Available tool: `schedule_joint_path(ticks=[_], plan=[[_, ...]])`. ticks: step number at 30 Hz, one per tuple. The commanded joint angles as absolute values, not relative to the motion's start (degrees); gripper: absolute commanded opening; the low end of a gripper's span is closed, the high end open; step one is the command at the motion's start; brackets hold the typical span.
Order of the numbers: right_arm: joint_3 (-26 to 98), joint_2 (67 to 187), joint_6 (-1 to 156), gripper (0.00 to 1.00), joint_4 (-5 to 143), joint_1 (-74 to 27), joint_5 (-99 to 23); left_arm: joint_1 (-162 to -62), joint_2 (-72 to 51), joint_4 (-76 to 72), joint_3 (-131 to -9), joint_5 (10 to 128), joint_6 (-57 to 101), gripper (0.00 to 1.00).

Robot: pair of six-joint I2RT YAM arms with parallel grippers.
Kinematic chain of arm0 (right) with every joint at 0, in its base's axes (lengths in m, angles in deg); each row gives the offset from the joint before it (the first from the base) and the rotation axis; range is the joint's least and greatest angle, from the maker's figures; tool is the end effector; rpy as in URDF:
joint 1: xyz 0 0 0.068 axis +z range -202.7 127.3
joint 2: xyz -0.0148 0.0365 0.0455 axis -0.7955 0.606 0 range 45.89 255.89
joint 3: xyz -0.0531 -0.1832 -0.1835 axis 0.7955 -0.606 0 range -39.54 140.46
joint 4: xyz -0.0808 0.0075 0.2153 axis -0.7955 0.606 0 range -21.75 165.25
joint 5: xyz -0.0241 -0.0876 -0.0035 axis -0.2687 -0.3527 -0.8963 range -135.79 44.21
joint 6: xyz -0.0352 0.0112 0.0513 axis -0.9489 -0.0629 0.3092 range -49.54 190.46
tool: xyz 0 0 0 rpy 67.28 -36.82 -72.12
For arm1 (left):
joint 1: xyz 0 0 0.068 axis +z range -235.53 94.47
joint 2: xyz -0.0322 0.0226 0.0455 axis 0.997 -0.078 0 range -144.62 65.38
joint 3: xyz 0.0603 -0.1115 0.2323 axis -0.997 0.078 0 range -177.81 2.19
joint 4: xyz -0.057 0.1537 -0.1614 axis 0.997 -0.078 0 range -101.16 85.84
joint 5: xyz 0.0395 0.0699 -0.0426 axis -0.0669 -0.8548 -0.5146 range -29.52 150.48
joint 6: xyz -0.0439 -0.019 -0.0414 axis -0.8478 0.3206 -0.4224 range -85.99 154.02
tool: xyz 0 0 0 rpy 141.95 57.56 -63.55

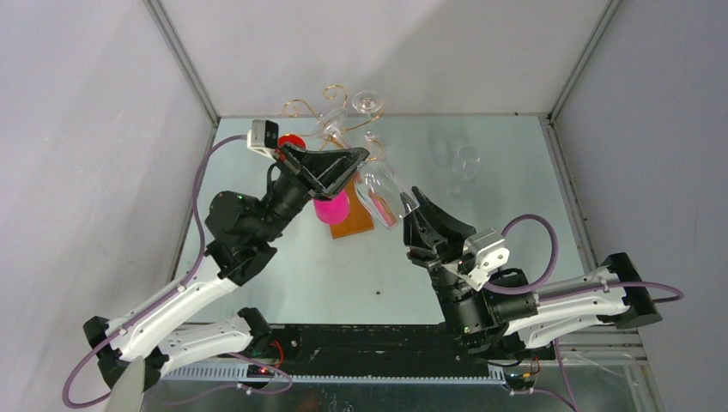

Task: Place the wine glass upside down on the wine glass rack
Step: Turn the wine glass upside down at the wine rack.

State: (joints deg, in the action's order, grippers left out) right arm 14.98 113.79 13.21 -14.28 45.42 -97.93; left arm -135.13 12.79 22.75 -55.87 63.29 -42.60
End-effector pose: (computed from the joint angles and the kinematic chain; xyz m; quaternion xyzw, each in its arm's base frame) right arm 0.0125 0.1838 0.4568 -0.0666 0.4570 0.2339 0.8556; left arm 0.1101 -0.1332 0.4619 -0.0917 0.4735 -0.7866 0.3856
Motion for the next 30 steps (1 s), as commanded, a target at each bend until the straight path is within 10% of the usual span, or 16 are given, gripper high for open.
schedule_joint_path(ticks=[1, 5, 12, 30], plan=[[15.1, 113.0, 11.5, 0.35, -18.5, 45.7, -99.4, -135.2, 15.2, 27.0, -57.4, 61.0, -41.6, 0.00], [15.1, 113.9, 9.2, 0.64, -18.5, 46.4, -101.2, -135.2, 15.8, 24.6, -58.5, 60.7, -40.3, 0.00], [12.8, 113.7, 5.3, 0.88, -18.3, 49.7, -106.9, -135.1, 16.3, 12.0, -65.7, 58.3, -31.1, 0.00], [-0.7, 106.2, 13.5, 0.99, -12.9, 56.3, -122.5, -135.0, 21.7, -28.0, -78.7, 51.3, 2.8, 0.00]])
